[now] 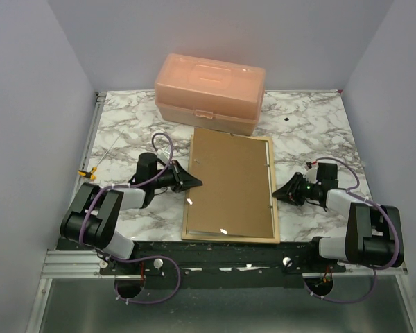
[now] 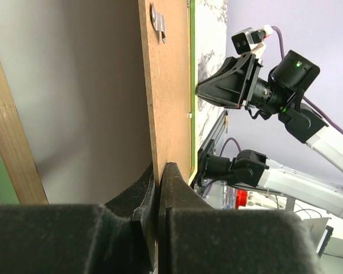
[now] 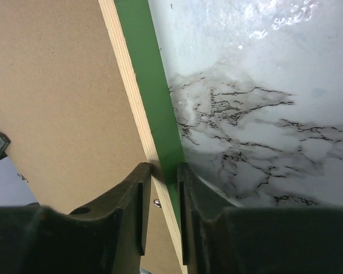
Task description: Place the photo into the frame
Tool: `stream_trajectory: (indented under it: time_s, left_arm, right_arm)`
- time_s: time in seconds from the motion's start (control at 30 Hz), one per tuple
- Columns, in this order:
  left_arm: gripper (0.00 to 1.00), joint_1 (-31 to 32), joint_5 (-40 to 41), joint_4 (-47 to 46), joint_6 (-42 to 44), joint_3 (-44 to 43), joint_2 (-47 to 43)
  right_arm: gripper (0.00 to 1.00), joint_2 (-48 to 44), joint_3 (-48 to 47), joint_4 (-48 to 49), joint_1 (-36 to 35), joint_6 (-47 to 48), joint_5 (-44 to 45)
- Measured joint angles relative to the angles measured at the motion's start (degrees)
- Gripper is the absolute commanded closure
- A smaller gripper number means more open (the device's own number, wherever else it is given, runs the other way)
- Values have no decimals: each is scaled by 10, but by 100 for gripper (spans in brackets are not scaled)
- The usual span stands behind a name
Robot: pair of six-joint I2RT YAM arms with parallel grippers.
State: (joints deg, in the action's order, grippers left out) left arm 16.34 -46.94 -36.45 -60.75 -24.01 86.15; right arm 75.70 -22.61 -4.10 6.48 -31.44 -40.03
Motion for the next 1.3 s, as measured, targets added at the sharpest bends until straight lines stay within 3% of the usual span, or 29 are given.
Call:
stream_trajectory:
  time_s: [0.33, 0.87, 1.17, 1.3]
  left_arm:
    - [100, 0, -10, 19, 38, -26, 14]
    - [100, -1, -29, 26, 52, -28, -9]
    - [100, -11, -32, 19, 40, -29, 22]
    - [100, -12, -27, 66, 59, -48, 30]
  right_arm:
    - [82, 6, -5, 0, 0, 5, 7]
    - [83, 20, -25, -20, -10, 18, 12]
    - [84, 28, -35, -23, -21, 21, 20]
    - [87, 31, -39, -25, -21, 21, 22]
